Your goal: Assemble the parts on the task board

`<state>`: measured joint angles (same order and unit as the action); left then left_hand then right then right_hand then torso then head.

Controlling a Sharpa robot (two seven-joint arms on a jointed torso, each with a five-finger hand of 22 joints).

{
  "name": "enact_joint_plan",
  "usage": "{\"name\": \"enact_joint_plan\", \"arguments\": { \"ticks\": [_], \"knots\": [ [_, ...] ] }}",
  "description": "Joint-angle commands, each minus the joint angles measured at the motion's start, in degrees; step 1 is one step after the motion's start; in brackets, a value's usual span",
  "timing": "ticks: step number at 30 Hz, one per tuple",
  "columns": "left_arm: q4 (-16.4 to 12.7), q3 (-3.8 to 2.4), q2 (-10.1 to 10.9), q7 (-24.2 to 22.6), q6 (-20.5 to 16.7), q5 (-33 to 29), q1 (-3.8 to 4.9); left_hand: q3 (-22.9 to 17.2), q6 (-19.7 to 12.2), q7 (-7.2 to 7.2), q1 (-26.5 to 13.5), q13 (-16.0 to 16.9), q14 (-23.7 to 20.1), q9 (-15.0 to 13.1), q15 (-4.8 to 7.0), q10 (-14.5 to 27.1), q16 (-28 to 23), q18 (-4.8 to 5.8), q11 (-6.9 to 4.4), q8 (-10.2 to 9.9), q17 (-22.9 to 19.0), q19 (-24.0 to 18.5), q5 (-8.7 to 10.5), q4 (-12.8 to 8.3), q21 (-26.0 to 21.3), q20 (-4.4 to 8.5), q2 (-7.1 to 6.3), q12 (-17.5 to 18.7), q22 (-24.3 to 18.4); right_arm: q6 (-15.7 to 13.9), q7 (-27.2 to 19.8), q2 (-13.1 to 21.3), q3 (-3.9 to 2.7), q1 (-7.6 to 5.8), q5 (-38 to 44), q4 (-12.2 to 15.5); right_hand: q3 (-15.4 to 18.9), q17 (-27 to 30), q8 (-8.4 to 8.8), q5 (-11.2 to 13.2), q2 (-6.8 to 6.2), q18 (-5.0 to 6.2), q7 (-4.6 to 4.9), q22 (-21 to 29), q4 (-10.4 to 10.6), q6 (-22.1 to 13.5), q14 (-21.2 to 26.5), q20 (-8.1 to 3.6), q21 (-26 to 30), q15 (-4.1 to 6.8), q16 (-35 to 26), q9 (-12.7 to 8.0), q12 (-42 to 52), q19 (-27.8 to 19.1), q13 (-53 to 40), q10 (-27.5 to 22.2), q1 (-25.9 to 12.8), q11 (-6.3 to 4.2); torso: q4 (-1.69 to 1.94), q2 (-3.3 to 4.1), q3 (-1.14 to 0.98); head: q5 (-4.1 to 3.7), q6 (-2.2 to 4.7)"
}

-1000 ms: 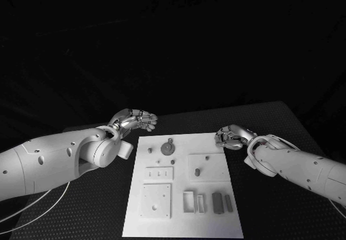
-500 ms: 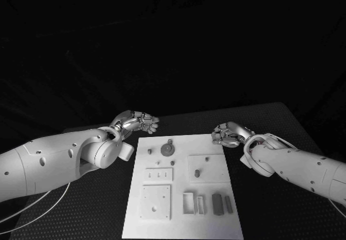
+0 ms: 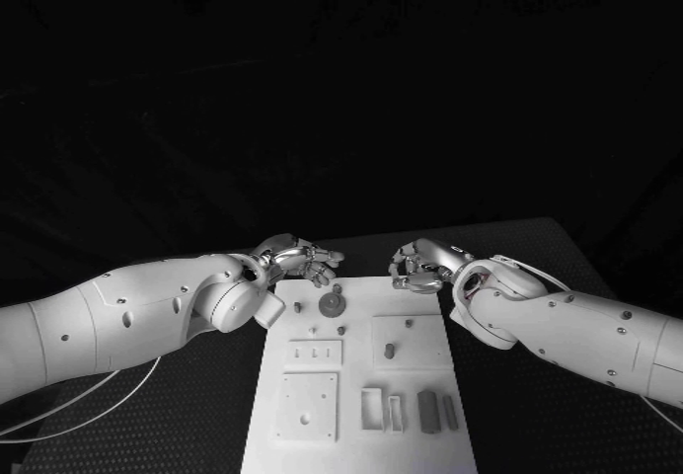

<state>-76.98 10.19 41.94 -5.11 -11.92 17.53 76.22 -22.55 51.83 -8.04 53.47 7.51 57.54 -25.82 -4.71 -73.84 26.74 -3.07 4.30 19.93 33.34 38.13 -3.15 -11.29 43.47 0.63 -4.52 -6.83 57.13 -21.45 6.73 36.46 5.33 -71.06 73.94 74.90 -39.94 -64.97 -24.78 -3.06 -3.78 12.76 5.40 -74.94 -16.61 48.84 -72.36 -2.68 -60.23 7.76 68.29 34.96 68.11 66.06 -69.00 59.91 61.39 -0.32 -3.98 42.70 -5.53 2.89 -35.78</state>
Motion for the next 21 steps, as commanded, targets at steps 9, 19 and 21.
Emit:
{"name": "enact_joint_plan", "arguments": {
  "ticks": [9, 19, 21],
  "knots": [
    [0.6, 0.16, -2.5, 5.8, 3.5, 4.1, -0.07, 0.7, 0.4, 0.02, -4.0, 0.3, -0.4, 0.3, 0.09, -0.4, 0.7, -0.93, 0.13, -0.2, 0.4, -0.2, 0.28, 2.2, 0.3, 0.44, -0.5, 0.0, 0.0, 2.2, 5.7, -3.6, 0.05, 0.0, 6.3, 3.2, -0.5, -0.1, -0.16, 0.3, -0.52, 2.24, -1.5, -0.3, 0.0, 11.4, -0.2, -0.18, -0.4, 0.39, 0.0, 0.2, 0.1, 0.3, 0.0, -1.8, -0.3, -1.88, -0.31, -1.56, 0.96, 0.3, -0.03],
    [0.1, 0.31, -2.8, 7.5, 5.2, 6.1, -0.16, 0.8, 0.8, 0.16, -5.9, 0.6, -0.6, 0.3, 0.15, -0.6, 1.2, -1.07, 0.02, -0.3, 0.7, -0.3, 0.32, 3.7, 0.3, 0.49, -0.91, 0.2, -0.1, 1.8, 6.1, -5.0, 0.07, 0.01, 7.1, 4.0, -0.7, 0.0, -0.14, 0.3, -0.57, 2.24, -1.51, -0.3, 0.0, 11.4, -0.3, -0.19, -0.4, 0.4, 0.0, 0.3, 0.1, 0.4, 0.1, -1.7, -0.3, -1.89, -0.24, -1.51, 0.96, 0.55, -0.21],
    [0.0, 0.34, -2.8, 7.9, 5.7, 6.8, -0.17, 0.8, 1.0, 0.24, -6.1, 0.7, -0.6, 0.3, 0.18, -0.7, 1.3, -1.1, -0.06, -0.2, 0.8, -0.3, 0.33, 4.0, 0.4, 0.51, -0.9, 0.1, -0.1, 1.7, 6.2, -5.1, 0.07, 0.01, 7.1, 4.2, -0.7, 0.0, -0.14, 0.3, -0.58, 2.24, -1.52, -0.3, 0.0, 11.4, -0.3, -0.19, -0.4, 0.4, 0.0, 0.4, 0.1, 0.4, 0.1, -1.7, -0.3, -1.89, -0.24, -1.49, 0.95, 0.56, -0.35]
  ]
}}
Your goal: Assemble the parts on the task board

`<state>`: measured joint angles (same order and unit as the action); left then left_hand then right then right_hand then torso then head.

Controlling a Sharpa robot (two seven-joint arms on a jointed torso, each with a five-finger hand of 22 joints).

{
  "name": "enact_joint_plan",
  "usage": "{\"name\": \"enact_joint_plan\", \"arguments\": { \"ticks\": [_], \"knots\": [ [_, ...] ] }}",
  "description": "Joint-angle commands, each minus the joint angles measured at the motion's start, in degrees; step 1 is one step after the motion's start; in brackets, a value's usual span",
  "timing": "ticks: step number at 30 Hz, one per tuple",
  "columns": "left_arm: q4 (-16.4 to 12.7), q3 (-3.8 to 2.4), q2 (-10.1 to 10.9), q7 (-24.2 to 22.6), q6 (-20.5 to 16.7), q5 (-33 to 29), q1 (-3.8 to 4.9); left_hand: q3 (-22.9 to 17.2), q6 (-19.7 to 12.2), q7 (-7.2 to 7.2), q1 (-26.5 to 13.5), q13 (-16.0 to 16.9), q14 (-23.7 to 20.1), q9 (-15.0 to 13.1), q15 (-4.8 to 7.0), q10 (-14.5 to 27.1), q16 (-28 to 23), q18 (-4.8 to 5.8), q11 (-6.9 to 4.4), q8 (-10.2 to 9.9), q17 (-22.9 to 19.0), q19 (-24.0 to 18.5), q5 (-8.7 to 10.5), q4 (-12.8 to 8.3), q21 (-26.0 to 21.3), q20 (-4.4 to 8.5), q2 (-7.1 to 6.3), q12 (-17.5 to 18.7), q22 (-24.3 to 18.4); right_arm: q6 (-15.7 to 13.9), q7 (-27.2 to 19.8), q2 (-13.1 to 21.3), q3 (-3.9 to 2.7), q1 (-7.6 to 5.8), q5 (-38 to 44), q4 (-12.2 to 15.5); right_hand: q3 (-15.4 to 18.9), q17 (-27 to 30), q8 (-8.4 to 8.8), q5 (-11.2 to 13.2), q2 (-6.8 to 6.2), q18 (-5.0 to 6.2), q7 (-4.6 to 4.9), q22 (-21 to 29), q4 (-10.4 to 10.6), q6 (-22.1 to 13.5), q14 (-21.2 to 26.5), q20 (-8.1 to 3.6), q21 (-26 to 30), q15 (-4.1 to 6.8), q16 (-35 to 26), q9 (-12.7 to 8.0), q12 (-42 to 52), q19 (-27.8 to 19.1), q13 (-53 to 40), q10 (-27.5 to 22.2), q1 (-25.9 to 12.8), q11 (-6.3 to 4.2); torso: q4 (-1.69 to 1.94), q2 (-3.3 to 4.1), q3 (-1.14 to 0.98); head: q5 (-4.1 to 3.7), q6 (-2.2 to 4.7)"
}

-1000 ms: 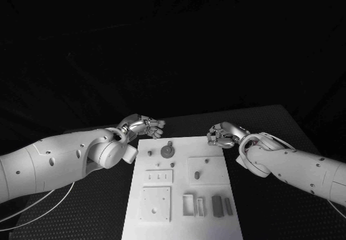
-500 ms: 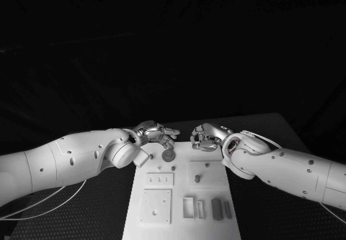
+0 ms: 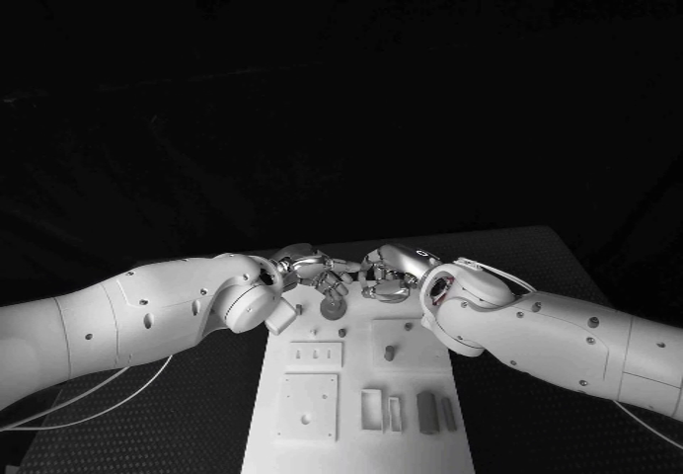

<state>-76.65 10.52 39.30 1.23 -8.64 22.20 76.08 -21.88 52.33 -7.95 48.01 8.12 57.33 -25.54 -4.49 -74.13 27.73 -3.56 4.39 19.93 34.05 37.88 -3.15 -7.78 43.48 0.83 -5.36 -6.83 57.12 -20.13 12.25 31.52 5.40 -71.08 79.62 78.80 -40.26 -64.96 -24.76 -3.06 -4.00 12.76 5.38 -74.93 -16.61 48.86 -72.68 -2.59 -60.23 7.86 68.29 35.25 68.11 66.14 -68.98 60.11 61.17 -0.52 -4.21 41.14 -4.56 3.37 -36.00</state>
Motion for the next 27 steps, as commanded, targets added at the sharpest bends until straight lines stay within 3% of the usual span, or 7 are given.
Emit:
{"name": "enact_joint_plan", "arguments": {
  "ticks": [1, 8, 27],
  "knots": [
    [-0.4, 0.02, -0.1, 1.8, 2.6, 2.4, -0.02, 0.1, 0.5, 0.17, -0.7, 0.1, -0.4, 0.0, -0.03, -0.5, 0.3, -0.62, -0.17, -0.2, 0.1, 0.0, 0.33, 0.5, 0.4, 0.31, -0.05, 0.1, -0.1, 0.3, 0.7, -0.2, 0.0, 0.03, 1.5, 0.4, -0.4, 0.0, -0.15, 0.3, -0.36, 2.24, -1.49, -0.3, 0.0, 11.4, 0.0, -0.28, -0.4, 0.31, 0.0, 0.1, 0.1, 0.3, 0.1, -1.9, -0.1, -1.69, -0.01, 0.07, -0.02, 0.08, -0.13],
    [-0.5, 0.07, -0.2, 2.8, 3.3, 3.4, -0.07, -0.1, 1.6, 0.7, -0.7, 0.5, 0.1, -0.2, 0.3, -1.4, 1.1, -0.74, -0.67, 0.2, 0.5, 0.3, 0.32, 0.7, 0.7, 0.54, 0.32, -0.2, 0.0, 0.0, 0.7, -0.4, 0.0, 0.05, 1.6, 1.0, -0.5, 0.0, -0.15, 0.3, -0.4, 2.24, -1.5, -0.3, 0.0, 11.4, 0.0, -0.29, -0.4, 0.31, 0.0, 0.2, 0.1, 0.4, 0.1, -1.8, -0.1, -1.7, -0.08, 0.06, -0.03, 0.05, -0.26],
    [-0.6, 0.08, -0.3, 2.9, 3.3, 3.4, -0.08, -0.3, 1.9, 0.82, -0.1, 0.8, 0.1, -0.2, 0.43, -1.6, 1.5, -0.67, -0.78, 0.2, 0.6, 0.3, 0.24, 0.0, 1.0, 0.7, 1.69, -0.2, 0.1, 0.2, 0.8, -0.9, 0.01, 0.18, 1.7, 1.7, -0.8, 0.0, -0.11, 0.3, -0.54, 2.24, -1.51, -0.2, 0.0, 11.4, -0.1, -0.32, -0.3, 0.34, 0.0, 0.4, 0.1, 0.5, 0.2, -1.7, -0.2, -1.72, -0.05, 0.06, -0.05, 0.05, -0.33]
  ]
}}
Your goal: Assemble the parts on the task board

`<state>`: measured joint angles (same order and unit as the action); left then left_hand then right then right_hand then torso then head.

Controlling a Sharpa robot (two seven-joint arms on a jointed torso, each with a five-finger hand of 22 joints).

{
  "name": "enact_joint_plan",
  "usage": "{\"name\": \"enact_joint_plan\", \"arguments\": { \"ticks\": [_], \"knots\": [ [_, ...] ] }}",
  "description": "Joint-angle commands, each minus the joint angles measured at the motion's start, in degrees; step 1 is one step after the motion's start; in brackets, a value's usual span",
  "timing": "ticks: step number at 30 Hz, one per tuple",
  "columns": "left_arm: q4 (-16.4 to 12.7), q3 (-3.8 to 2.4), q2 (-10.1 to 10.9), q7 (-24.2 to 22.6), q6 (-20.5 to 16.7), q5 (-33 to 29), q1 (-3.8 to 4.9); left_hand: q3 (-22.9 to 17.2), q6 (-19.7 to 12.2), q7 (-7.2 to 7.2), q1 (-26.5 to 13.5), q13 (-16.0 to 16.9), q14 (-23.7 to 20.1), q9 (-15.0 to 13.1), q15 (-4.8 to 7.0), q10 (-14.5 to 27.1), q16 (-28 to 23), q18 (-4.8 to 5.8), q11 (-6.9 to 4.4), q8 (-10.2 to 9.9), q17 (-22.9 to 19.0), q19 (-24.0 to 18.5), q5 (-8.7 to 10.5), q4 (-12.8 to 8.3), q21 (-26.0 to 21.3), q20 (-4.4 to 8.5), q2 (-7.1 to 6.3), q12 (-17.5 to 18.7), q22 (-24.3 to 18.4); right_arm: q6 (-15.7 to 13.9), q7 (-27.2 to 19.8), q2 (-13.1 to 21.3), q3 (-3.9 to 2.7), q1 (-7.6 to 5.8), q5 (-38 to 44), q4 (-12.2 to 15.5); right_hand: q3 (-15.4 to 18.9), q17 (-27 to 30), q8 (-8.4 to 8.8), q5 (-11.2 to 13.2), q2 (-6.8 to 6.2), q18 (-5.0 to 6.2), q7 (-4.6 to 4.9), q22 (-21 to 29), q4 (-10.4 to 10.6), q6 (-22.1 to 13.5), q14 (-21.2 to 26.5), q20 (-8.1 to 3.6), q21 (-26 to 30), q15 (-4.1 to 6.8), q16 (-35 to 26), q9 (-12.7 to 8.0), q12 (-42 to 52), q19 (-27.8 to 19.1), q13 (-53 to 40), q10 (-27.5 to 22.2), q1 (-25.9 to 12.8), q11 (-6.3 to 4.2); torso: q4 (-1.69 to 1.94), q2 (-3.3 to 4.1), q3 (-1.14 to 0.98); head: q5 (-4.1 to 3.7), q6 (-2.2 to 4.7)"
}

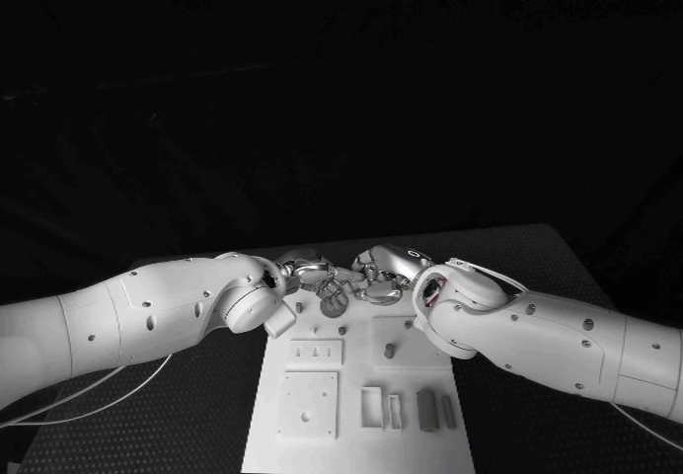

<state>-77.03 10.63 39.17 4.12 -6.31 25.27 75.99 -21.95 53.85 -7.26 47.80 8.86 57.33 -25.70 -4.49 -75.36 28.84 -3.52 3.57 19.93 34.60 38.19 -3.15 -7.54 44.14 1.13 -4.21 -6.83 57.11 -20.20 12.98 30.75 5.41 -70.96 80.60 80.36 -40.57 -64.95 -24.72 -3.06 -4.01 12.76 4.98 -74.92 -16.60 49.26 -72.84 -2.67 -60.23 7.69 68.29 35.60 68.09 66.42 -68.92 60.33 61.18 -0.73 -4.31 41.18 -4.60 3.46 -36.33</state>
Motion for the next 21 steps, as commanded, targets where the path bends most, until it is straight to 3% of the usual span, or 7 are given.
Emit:
{"name": "enact_joint_plan", "arguments": {
  "ticks": [1, 14, 17, 21],
  "knots": [
    [-0.2, -0.02, -0.2, 0.1, 1.0, 0.3, 0.01, -0.2, 0.5, 0.14, 0.3, 0.1, 0.1, 0.0, 0.44, -0.4, 0.4, -0.7, 0.02, 0.2, 0.1, 0.0, 0.23, -0.4, 0.4, 0.43, 0.83, -0.2, 0.1, 0.3, 0.1, -0.2, 0.01, 0.06, 0.7, 0.2, -0.5, 0.0, -0.15, 0.3, -0.54, 2.24, -1.11, -0.2, 0.0, 11.0, 0.0, -0.23, -0.4, 0.5, 0.0, 0.1, 0.1, 0.2, 0.1, -1.9, -0.2, -1.5, 0.04, 0.01, 0.01, -0.02, -0.03],
    [-0.1, -0.02, -0.3, 0.2, 1.3, 0.3, 0.01, -0.7, 1.4, 0.41, 2.4, 0.7, 0.2, 0.0, 0.57, -1.1, 0.9, -0.43, -0.26, 0.1, 0.1, 0.0, -0.15, -3.7, 0.7, 0.57, 4.4, -0.1, 0.1, 0.3, 0.3, -0.5, 0.1, 0.1, 0.7, 0.5, -0.6, 0.0, -0.13, 0.3, -0.59, 2.24, -1.12, -0.2, 0.0, 11.1, 0.0, -0.25, -0.3, 0.51, 0.0, 0.2, 0.1, 0.3, 0.1, -1.9, -0.3, -1.51, 0.01, 0.01, 0.02, -0.01, -0.15],
    [-0.1, -0.02, -0.3, 0.1, 1.3, 0.3, 0.01, -1.2, 1.8, 0.49, 3.1, 0.9, 0.2, 0.0, 0.56, -1.4, 1.0, -0.28, -0.37, 0.0, 0.1, 0.0, -1.38, -5.1, 0.8, 0.57, 5.54, -0.1, 0.0, 0.4, 0.4, -0.5, 0.12, 0.1, 0.7, 0.6, -0.6, 0.0, -0.13, 0.3, -0.6, 2.24, -1.12, -0.2, 0.0, 11.1, 0.0, -0.25, -0.3, 0.51, 0.0, 0.2, 0.1, 0.3, 0.1, -1.9, -0.3, -1.51, 0.01, 0.04, 0.01, 0.0, -0.2],
    [-0.1, -0.02, -0.4, 0.1, 1.3, 0.3, 0.01, -1.5, 1.9, 0.51, 3.3, 1.0, 0.2, 0.0, 0.56, -1.5, 1.0, -0.18, -0.38, 0.0, 0.0, 0.0, -1.99, -5.7, 0.9, 0.56, 5.98, -0.1, 0.0, 0.4, 0.5, -0.6, 0.17, 0.11, 0.7, 0.8, -0.7, 0.0, -0.12, 0.3, -0.61, 2.24, -1.13, -0.2, 0.0, 11.1, 0.0, -0.26, -0.3, 0.51, 0.0, 0.2, 0.1, 0.3, 0.1, -1.9, -0.3, -1.51, 0.01, 0.02, 0.01, 0.0, -0.21]
  ]
}}
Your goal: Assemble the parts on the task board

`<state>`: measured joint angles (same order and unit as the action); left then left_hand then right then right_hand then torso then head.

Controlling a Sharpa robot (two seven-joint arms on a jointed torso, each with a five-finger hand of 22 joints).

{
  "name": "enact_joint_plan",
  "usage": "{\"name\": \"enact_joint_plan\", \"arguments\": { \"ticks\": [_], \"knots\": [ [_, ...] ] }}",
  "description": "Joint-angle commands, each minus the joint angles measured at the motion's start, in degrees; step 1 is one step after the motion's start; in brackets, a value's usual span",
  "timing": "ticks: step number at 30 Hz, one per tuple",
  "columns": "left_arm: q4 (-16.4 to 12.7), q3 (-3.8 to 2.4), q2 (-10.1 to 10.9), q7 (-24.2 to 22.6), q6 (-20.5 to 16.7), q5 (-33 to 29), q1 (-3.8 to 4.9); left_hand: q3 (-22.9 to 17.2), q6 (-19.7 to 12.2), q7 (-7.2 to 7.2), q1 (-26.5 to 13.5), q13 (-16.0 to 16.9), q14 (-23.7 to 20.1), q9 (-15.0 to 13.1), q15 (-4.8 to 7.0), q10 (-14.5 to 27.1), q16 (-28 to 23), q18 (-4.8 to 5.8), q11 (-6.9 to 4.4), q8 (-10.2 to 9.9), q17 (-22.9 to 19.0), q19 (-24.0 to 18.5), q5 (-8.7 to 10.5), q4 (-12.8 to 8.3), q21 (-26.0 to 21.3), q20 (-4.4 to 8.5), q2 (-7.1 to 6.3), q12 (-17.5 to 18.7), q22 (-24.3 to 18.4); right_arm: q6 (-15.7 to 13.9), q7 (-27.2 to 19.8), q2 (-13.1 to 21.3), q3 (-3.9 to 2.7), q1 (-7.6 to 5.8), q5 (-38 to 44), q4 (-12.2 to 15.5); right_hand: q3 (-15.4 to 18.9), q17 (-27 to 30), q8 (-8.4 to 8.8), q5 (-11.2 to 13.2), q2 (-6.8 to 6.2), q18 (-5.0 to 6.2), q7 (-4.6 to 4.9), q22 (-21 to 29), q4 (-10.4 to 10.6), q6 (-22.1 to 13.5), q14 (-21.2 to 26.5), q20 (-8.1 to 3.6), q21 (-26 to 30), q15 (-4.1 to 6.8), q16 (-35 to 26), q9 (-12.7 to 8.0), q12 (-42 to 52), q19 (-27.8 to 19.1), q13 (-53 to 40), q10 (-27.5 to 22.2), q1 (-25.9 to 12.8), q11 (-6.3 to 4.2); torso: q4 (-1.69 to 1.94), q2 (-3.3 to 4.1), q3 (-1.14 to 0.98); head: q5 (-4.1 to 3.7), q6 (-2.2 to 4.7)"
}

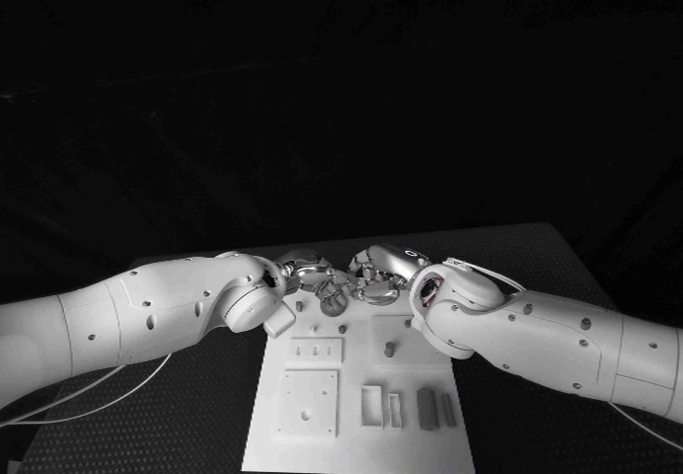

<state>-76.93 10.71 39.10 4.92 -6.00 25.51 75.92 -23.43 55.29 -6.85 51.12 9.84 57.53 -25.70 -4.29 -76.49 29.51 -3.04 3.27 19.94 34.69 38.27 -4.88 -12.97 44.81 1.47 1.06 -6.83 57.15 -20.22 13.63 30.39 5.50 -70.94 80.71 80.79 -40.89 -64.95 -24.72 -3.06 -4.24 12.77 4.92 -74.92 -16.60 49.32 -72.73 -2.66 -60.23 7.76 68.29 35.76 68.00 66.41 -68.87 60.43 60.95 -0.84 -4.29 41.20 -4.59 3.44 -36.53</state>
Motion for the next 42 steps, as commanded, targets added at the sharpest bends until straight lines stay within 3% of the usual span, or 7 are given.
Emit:
{"name": "enact_joint_plan", "arguments": {
  "ticks": [1, 11, 13, 18, 39, 40, 42],
  "knots": [
    [-0.2, -0.1, -0.3, -0.7, 1.0, 0.1, 0.08, 0.0, 0.5, 0.1, -0.1, 0.1, 0.0, 0.0, 0.35, -0.3, 0.4, -0.65, -0.08, 0.0, -0.1, -0.1, -0.3, -0.3, 0.2, 0.22, 0.7, -0.1, -0.1, 0.4, -0.1, -0.2, 0.09, 0.1, 0.6, 0.4, -0.4, 0.0, -0.13, 0.3, -0.39, 2.23, -1.07, -0.2, 0.0, 11.0, -0.2, -0.27, -0.3, 0.45, 0.0, 0.0, 0.2, 0.3, 0.1, -2.0, -0.1, -1.41, 0.0, 0.0, -0.01, 0.01, -0.01],
    [-0.2, -0.1, -0.3, -0.9, 0.8, -0.2, 0.08, -0.9, 1.1, 0.29, 0.4, 0.4, 0.2, 0.0, 0.48, -0.8, 0.6, -0.44, -0.3, 0.0, -0.1, -0.2, -1.3, -1.8, 0.3, 0.32, 2.24, -0.1, -0.1, 0.8, 0.0, -0.5, 0.24, 0.21, 0.5, 0.1, -0.4, 0.0, -0.12, 0.3, -0.42, 2.23, -1.07, -0.2, 0.0, 11.0, -0.2, -0.28, -0.3, 0.45, 0.0, 0.1, 0.2, 0.4, 0.1, -2.0, -0.1, -1.41, 0.0, 0.01, -0.02, 0.01, -0.16],
    [-0.2, -0.1, -0.2, -1.0, 0.8, -0.3, 0.08, -3.6, 1.3, 0.37, 2.0, 0.5, 0.3, 0.0, 0.57, -1.0, 0.7, -0.45, -0.36, -0.1, -0.2, -0.1, 1.39, -2.1, 0.4, 0.42, 2.07, 0.0, -0.2, 0.8, 0.0, -0.5, 0.26, 0.23, 0.4, 0.0, -0.4, 0.0, -0.12, 0.3, -0.42, 2.23, -1.07, -0.2, 0.0, 11.0, -0.2, -0.28, -0.3, 0.46, 0.0, 0.1, 0.2, 0.4, 0.1, -1.9, -0.1, -1.41, 0.02, 0.01, -0.02, -0.02, -0.19],
    [-0.3, -0.1, 0.0, -1.2, 1.0, -0.5, 0.08, -8.3, 1.6, 0.36, 2.8, 0.8, 0.3, 0.1, 0.51, -1.2, 0.8, -0.13, -0.38, -0.2, -0.3, -0.1, 1.71, -0.8, 0.6, 0.4, 1.79, 0.1, -0.3, 0.8, 0.0, -0.5, 0.3, 0.25, 0.4, -0.4, -0.5, 0.0, -0.11, 0.3, -0.44, 2.23, -1.07, -0.2, 0.0, 11.0, -0.2, -0.28, -0.3, 0.46, -0.1, 0.1, 0.2, 0.4, 0.1, -1.9, -0.1, -1.42, -0.02, 0.01, 0.01, -0.03, -0.27],
    [-0.4, -0.1, 0.1, 0.7, 1.8, 0.8, 0.08, -10.3, 2.5, 0.64, -0.1, 1.5, 0.5, -0.3, 0.69, -2.1, 1.6, 0.15, -0.68, 0.0, -0.2, -0.5, 1.77, -2.6, 1.2, 0.54, 5.06, 0.1, -0.1, -0.4, -2.3, -0.1, 0.37, 0.33, -3.7, -0.8, -0.7, 0.0, 0.0, 0.3, -0.56, 2.23, -1.06, -0.1, 0.0, 10.9, -0.2, -0.3, -0.3, 0.46, -0.1, 0.2, 0.1, 0.4, 0.1, -1.9, -0.2, -1.41, -0.03, -0.01, -0.01, 0.09, -0.52],
    [-0.4, -0.1, 0.1, 0.8, 1.7, 1.0, 0.07, -10.4, 2.8, 0.76, -0.2, 1.6, 0.8, -0.4, 0.8, -2.3, 1.8, 0.15, -0.8, 0.2, -0.1, -0.5, 1.75, -2.7, 1.3, 0.59, 5.13, -0.1, -0.1, -0.5, -2.5, -0.1, 0.37, 0.33, -4.2, -0.9, -0.9, 0.0, 0.13, 0.3, -0.78, 2.23, -1.03, -0.1, 0.1, 10.9, -0.2, -0.3, -0.2, 0.45, -0.1, 0.2, 0.1, 0.4, 0.2, -2.0, -0.2, -1.37, -0.03, -0.01, -0.02, 0.1, -0.55],
    [-0.4, -0.1, 0.1, 1.2, 1.6, 1.5, 0.07, -11.1, 3.5, 1.1, -0.6, 1.9, 1.4, -0.7, 1.17, -3.0, 2.4, 0.23, -1.12, 0.5, 0.1, -0.4, 1.66, -3.1, 1.5, 0.84, 5.1, -0.4, 0.0, -0.7, -3.0, 0.0, 0.37, 0.33, -5.0, -1.1, 0.9, 0.1, 2.09, -4.7, -5.83, 2.23, -0.15, 0.0, 1.4, 8.1, 0.0, -0.11, -0.1, -0.25, -0.3, -0.4, -0.5, 0.3, 0.4, -2.8, -3.5, -0.61, -0.02, 0.0, -0.05, 0.13, -0.61]
  ]
}}
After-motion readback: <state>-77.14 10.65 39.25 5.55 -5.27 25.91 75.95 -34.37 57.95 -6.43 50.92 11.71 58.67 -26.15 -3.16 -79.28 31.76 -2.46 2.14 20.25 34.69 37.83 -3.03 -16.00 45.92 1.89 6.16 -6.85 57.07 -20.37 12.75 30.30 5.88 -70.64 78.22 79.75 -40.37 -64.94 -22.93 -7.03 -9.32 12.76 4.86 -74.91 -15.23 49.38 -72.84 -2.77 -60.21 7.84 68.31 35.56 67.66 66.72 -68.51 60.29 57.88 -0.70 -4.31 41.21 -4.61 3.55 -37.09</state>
